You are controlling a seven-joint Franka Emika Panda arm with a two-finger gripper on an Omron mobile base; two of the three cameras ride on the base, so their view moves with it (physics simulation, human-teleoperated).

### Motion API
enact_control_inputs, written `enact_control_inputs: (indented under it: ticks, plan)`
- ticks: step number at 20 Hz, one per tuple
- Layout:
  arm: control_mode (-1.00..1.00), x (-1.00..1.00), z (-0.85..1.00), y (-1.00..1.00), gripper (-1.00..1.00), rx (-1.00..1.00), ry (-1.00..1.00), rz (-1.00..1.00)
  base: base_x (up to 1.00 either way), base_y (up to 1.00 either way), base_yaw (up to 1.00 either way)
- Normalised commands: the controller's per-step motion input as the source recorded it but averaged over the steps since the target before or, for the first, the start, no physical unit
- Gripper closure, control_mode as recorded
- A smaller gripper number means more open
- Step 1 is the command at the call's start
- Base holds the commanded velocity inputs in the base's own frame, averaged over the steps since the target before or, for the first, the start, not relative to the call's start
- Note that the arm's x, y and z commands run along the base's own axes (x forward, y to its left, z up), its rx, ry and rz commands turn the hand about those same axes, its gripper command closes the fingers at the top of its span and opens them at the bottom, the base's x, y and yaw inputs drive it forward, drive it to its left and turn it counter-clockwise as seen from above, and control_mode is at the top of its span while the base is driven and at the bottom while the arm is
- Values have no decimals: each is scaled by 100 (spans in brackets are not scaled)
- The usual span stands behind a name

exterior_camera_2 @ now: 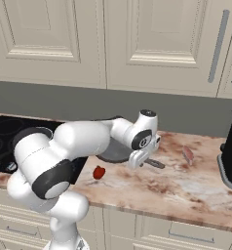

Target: Place both pans onto different burners. Then place the bell pepper and the steak on different pans.

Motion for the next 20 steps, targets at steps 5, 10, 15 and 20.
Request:
enact_control_inputs:
  ticks: [5, 10, 15, 20]
  plan:
    - [-100, 0, 3, 37, 100, -1, 0, 18, 0, 0, 0]
    - [-100, 1, 1, 37, 100, -1, 0, 18, 0, 0, 0]
    - [-100, 20, 7, 32, 100, 0, 0, 17, 0, 0, 0]
    - [-100, 27, 7, 32, 100, 0, 0, 16, 0, 0, 0]
